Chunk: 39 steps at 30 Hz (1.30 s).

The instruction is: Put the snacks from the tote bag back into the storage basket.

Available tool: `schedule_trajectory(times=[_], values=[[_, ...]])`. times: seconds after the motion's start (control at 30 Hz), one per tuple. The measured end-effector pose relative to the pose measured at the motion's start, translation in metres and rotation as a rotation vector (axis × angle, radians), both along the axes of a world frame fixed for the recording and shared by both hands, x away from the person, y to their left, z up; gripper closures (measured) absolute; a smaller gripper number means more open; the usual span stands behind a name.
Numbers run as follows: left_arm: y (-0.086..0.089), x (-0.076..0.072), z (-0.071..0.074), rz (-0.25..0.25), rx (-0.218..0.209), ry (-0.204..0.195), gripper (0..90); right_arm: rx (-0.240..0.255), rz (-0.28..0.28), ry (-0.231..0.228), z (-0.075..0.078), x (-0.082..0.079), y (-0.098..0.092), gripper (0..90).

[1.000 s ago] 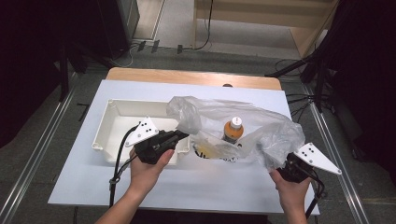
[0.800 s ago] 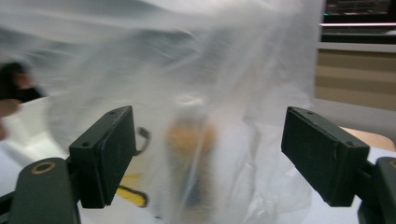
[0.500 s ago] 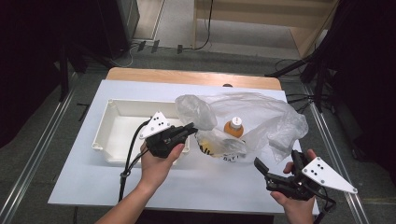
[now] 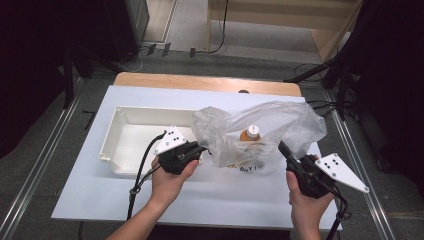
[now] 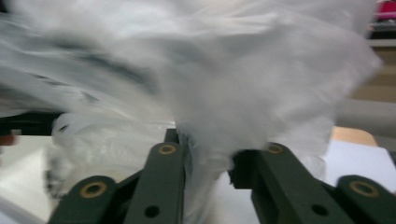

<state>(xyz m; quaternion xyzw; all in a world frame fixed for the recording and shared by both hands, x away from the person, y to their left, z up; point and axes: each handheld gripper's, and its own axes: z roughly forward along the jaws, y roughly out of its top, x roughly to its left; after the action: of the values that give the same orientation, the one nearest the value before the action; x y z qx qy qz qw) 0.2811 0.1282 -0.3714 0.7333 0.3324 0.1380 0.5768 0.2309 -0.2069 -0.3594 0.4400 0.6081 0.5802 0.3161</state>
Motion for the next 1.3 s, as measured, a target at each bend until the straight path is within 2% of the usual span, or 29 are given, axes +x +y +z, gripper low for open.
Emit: schedule_trajectory(times=[0.13,0.2,0.3,0.37,0.43,0.47,0.57,0.63,0.73,0.77,0.8,0.83,0.97,1.1,1.17,1.3], values=[[-0.001,0.002,-0.011,-0.005,0.018,0.036,90.0,-0.041,-0.027,0.035,-0.01,0.016,0.006,89.6],[0.0,0.002,-0.015,-0.008,0.018,0.049,88.0,-0.057,-0.033,0.051,-0.014,0.023,0.009,90.0],[0.003,0.001,-0.018,-0.023,0.002,0.06,74.9,-0.075,-0.042,0.077,-0.022,0.033,0.01,90.0],[0.004,-0.002,-0.019,-0.036,0.0,0.05,64.5,-0.076,-0.042,0.1,-0.028,0.039,0.01,90.0],[0.006,-0.004,-0.019,-0.043,0.008,0.04,55.8,-0.081,-0.044,0.104,-0.03,0.041,0.01,90.0],[0.01,-0.008,-0.018,-0.059,0.008,0.022,49.6,-0.09,-0.047,0.116,-0.036,0.046,0.01,90.0],[0.015,-0.011,-0.016,-0.059,0.003,0.013,40.8,-0.095,-0.047,0.131,-0.04,0.05,0.01,90.0],[0.024,-0.018,-0.007,-0.042,-0.031,-0.014,35.3,-0.106,-0.053,0.142,-0.045,0.054,0.011,90.0],[0.028,-0.022,0.0,-0.034,-0.045,-0.031,30.7,-0.113,-0.052,0.143,-0.048,0.056,0.012,90.0],[0.029,-0.028,0.008,-0.024,-0.051,-0.053,26.6,-0.117,-0.052,0.149,-0.05,0.058,0.013,90.0],[0.029,-0.028,0.008,-0.024,-0.051,-0.053,25.3,-0.117,-0.052,0.149,-0.05,0.058,0.013,90.0],[0.028,-0.033,0.017,-0.025,-0.059,-0.073,23.4,-0.122,-0.054,0.16,-0.053,0.06,0.015,90.0],[0.023,-0.041,0.029,-0.026,-0.064,-0.098,18.8,-0.152,-0.068,0.187,-0.062,0.063,0.019,90.0],[0.017,-0.044,0.036,-0.016,-0.066,-0.095,15.8,-0.179,-0.072,0.206,-0.067,0.064,0.023,90.0],[0.011,-0.043,0.038,-0.009,-0.058,-0.094,15.9,-0.208,-0.07,0.215,-0.071,0.064,0.027,90.0],[0.006,-0.04,0.036,0.008,-0.051,-0.078,16.1,-0.216,-0.07,0.241,-0.079,0.064,0.028,90.0]])
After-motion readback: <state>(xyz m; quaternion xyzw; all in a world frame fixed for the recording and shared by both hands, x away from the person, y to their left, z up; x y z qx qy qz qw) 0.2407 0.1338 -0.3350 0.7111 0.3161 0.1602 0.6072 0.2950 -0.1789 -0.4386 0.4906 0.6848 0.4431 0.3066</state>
